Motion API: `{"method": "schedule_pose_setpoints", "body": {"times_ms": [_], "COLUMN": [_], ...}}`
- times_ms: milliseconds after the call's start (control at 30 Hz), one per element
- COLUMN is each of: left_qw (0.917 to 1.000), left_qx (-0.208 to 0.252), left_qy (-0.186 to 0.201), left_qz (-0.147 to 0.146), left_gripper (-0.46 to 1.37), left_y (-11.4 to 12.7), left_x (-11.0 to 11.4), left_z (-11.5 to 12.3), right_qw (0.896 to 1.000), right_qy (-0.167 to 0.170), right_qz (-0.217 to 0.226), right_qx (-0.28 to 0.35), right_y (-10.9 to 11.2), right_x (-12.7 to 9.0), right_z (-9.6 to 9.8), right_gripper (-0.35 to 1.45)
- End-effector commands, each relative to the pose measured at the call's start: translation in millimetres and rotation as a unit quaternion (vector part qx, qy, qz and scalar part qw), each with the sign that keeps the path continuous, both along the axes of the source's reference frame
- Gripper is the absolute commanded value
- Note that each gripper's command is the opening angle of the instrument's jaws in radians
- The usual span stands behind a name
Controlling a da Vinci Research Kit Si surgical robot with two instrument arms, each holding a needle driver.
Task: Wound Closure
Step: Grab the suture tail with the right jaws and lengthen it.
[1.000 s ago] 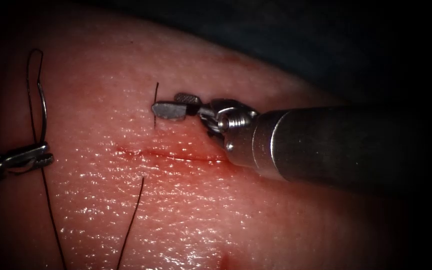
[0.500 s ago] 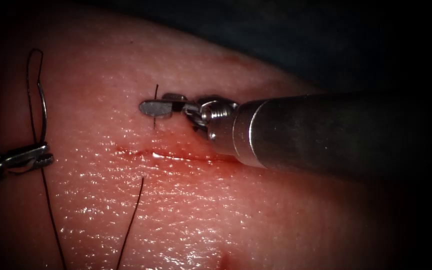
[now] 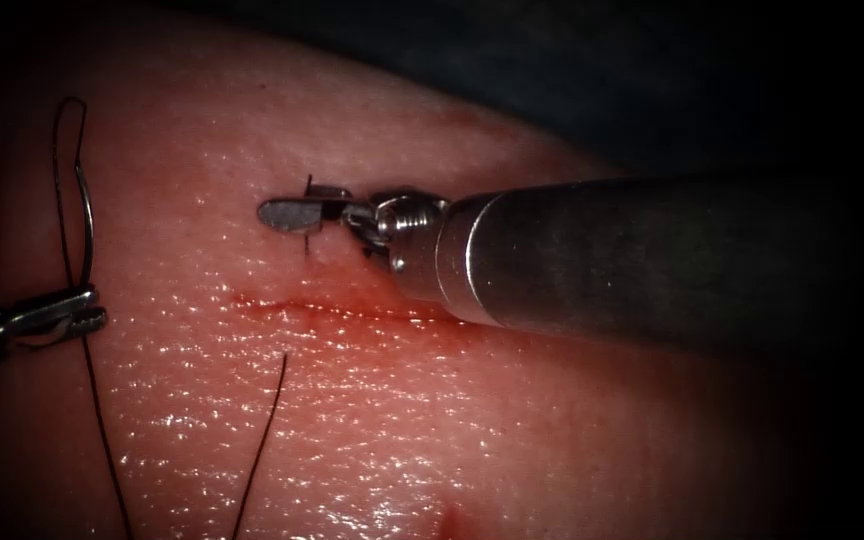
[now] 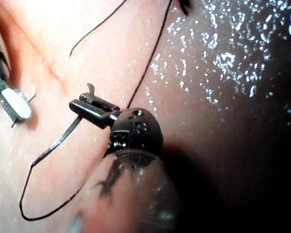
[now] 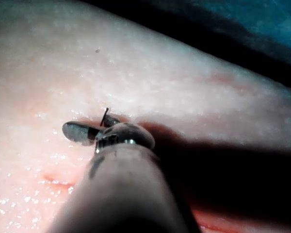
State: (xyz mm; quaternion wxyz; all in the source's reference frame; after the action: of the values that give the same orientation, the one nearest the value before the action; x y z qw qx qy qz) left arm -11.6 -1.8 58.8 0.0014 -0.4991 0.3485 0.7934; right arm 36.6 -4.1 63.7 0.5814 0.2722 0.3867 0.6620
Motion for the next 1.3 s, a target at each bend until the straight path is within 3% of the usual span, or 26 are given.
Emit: {"method": "schedule_pose_setpoints", "body": {"times_ms": [33,233,300,367,400,433,733,967,1033,1100,1300], "left_qw": [1.0000,1.0000,1.0000,1.0000,1.0000,1.0000,1.0000,1.0000,1.0000,1.0000,1.0000], "left_qx": [0.001,0.001,0.001,0.001,0.001,0.001,0.003,0.004,0.004,0.004,0.004], "left_qy": [0.001,0.001,0.001,0.000,0.000,0.000,-0.001,-0.001,-0.001,-0.001,-0.002], "left_qz": [0.002,0.002,0.002,0.002,0.002,0.002,0.001,0.001,0.001,0.001,0.001], "left_gripper": [-0.35,-0.35,-0.35,-0.35,-0.35,-0.35,-0.35,-0.35,-0.35,-0.35,-0.35], "left_y": [0.0,0.0,0.0,0.0,0.0,0.0,0.0,0.0,0.0,0.0,0.0], "left_x": [0.0,0.0,0.0,0.0,0.0,0.0,0.0,0.0,0.0,0.0,0.0], "left_z": [0.0,0.0,0.0,0.0,0.0,0.0,0.0,-0.1,-0.1,0.0,-0.1], "right_qw": [1.000,1.000,1.000,1.000,1.000,1.000,0.999,0.999,0.993,0.979,0.976], "right_qy": [0.003,0.010,0.008,0.002,0.000,-0.003,-0.030,-0.026,-0.028,-0.016,0.002], "right_qz": [0.001,-0.008,-0.006,0.000,0.001,-0.001,-0.011,-0.018,-0.050,-0.091,-0.081], "right_qx": [-0.001,0.000,-0.001,-0.004,-0.005,-0.002,-0.008,-0.043,-0.101,-0.182,-0.201], "right_y": [0.0,0.0,0.0,0.0,-0.1,-0.1,0.2,0.4,0.3,0.0,0.0], "right_x": [0.1,0.7,0.7,0.6,0.6,0.6,0.5,0.3,0.2,-0.1,-0.8], "right_z": [0.0,0.0,0.0,0.0,0.0,0.0,-0.2,-0.7,-1.0,-1.2,-1.9], "right_gripper": [1.16,1.08,0.86,0.47,-0.16,-0.35,-0.35,-0.35,-0.35,-0.35,-0.35]}}
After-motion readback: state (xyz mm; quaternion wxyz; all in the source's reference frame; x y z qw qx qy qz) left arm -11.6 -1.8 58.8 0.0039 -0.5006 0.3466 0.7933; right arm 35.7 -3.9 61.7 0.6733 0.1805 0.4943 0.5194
